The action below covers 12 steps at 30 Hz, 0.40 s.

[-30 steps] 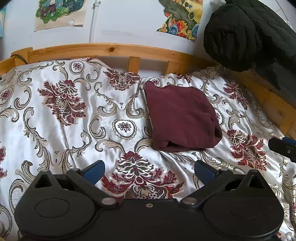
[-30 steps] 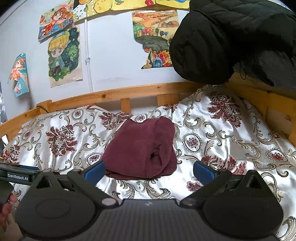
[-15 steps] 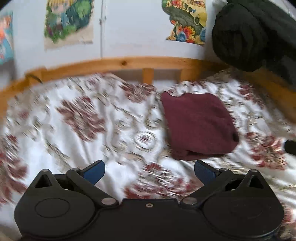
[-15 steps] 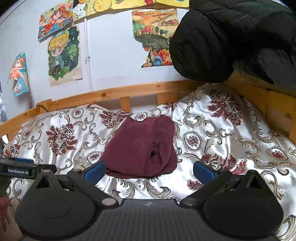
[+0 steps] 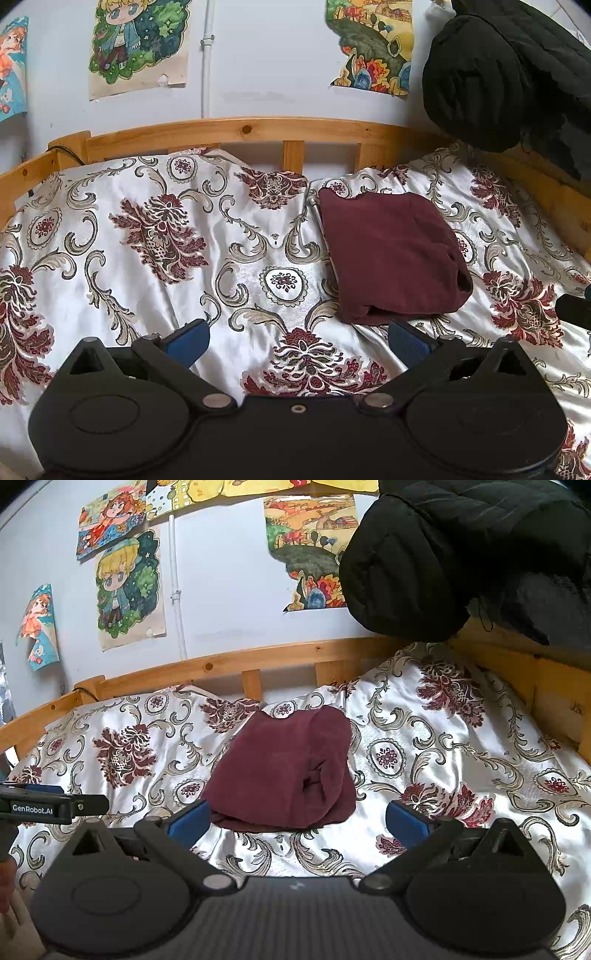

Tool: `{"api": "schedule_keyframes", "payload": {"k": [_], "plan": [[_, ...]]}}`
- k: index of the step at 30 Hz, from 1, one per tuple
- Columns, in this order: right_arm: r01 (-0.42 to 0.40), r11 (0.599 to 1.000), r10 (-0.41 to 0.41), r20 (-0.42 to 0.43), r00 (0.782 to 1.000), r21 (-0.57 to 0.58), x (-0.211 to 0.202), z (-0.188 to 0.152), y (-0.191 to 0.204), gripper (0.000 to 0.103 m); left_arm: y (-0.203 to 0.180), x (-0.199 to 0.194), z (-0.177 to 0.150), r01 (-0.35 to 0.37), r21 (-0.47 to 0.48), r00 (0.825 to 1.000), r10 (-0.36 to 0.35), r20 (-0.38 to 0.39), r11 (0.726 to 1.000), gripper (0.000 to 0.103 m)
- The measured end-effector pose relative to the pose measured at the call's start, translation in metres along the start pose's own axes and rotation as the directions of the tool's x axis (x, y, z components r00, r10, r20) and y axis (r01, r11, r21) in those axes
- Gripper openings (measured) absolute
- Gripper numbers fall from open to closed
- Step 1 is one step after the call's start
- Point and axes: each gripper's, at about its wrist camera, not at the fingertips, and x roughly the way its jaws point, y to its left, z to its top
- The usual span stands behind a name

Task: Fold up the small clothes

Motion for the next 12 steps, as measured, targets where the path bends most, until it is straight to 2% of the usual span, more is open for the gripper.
{"api": "schedule_keyframes", "payload": {"k": [12], "plan": [[0.003,1.0,-0.003,-0.001,1.0,0.005,-0.0001,-0.0003,-0.0001,0.103,-0.0019,-0.0006,0.0001,0.005,0.004,1.0,-0.005,-0.002,1.0,0.102]]}}
